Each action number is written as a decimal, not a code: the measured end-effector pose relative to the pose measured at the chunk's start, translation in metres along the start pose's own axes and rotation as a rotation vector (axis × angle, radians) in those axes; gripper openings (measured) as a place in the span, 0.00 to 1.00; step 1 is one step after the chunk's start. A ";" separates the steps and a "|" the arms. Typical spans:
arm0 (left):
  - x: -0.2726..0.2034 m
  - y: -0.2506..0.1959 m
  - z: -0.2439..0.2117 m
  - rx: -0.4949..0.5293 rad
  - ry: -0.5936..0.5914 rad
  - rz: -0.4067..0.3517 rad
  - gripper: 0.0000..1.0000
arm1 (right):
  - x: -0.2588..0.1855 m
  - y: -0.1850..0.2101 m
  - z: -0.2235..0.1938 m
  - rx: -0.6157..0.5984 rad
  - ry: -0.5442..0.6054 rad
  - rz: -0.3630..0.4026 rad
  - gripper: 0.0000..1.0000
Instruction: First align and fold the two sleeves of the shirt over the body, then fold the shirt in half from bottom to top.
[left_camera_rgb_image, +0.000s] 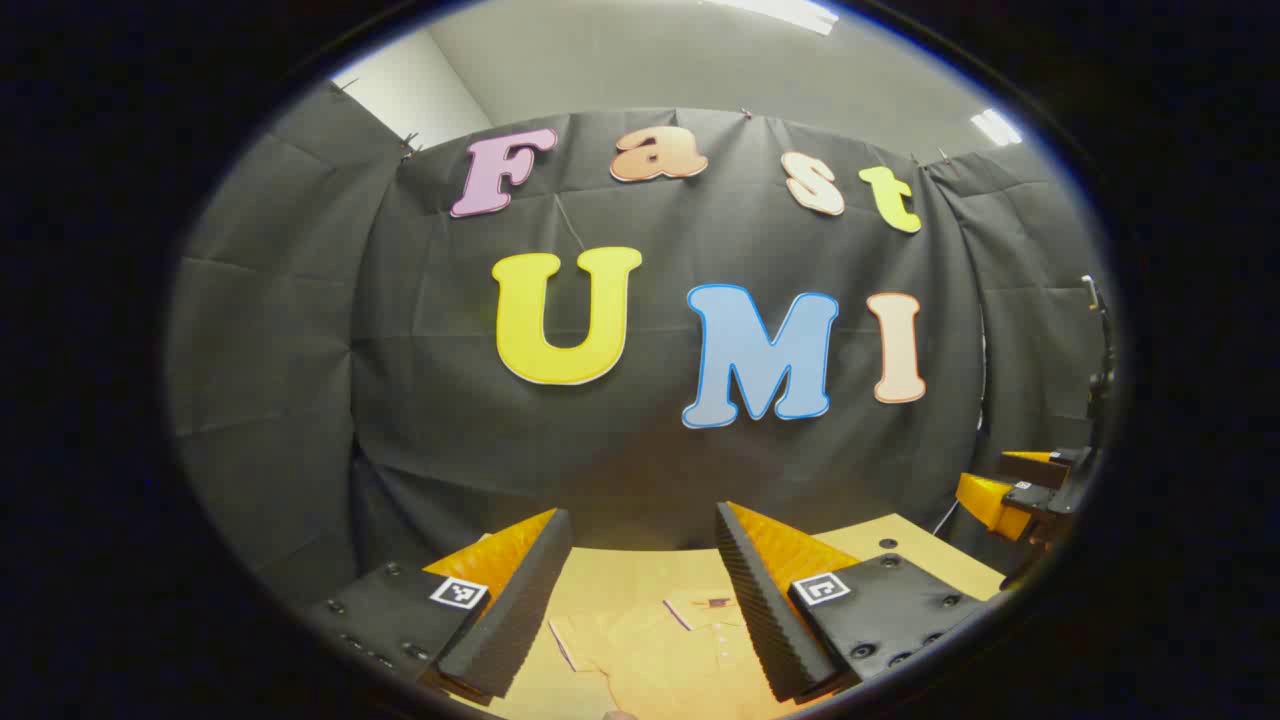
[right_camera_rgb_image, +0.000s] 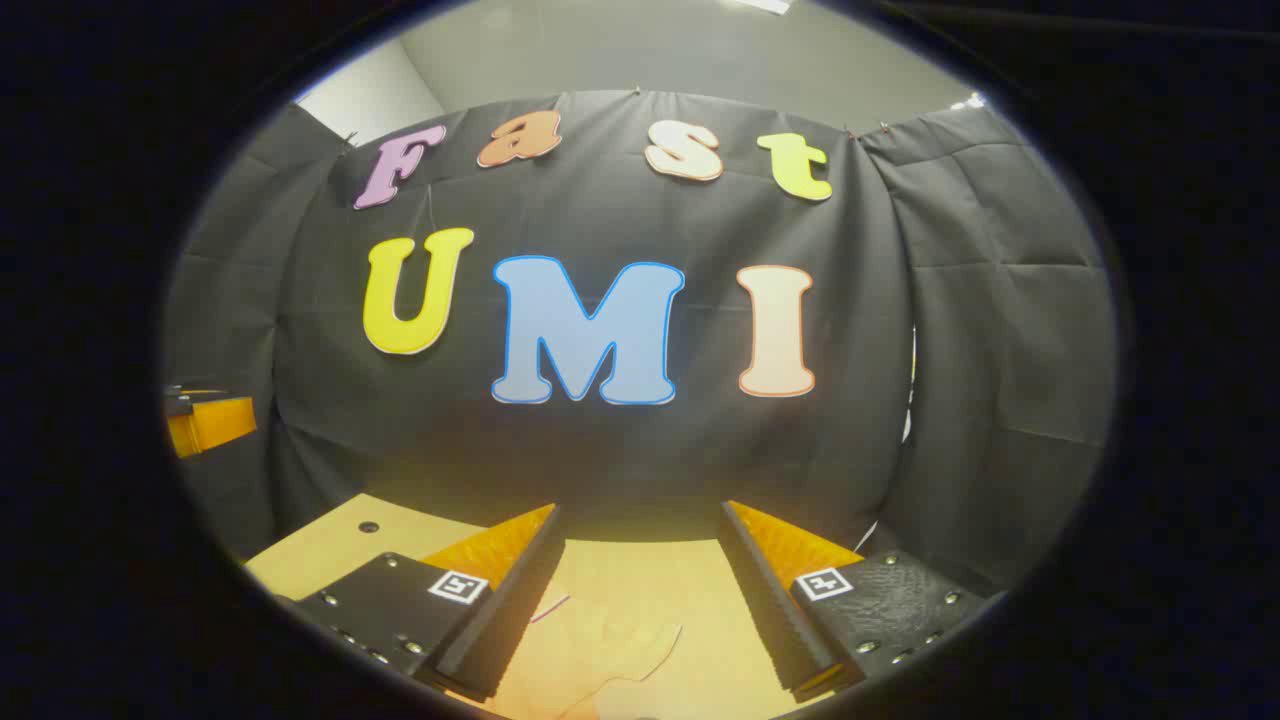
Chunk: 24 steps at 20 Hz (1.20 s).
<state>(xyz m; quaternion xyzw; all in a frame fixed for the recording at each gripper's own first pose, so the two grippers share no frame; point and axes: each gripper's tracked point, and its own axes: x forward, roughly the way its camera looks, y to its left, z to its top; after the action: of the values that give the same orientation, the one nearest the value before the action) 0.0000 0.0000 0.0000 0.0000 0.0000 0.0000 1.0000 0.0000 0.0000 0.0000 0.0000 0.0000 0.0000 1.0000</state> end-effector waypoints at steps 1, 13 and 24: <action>0.000 0.000 0.000 0.000 0.001 0.001 0.94 | 0.000 0.000 -0.002 0.000 0.002 0.000 0.96; 0.002 0.004 -0.002 -0.003 0.012 0.036 0.94 | 0.036 -0.001 -0.084 -0.010 0.193 0.011 0.96; 0.009 0.016 -0.008 0.004 0.035 0.095 0.94 | 0.078 0.009 -0.210 0.021 0.484 0.076 0.97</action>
<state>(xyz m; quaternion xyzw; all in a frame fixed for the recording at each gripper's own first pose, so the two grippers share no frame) 0.0095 0.0155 -0.0076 0.0018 0.0175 0.0474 0.9987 0.0784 0.0093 -0.2102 0.0102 0.2395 0.0376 0.9701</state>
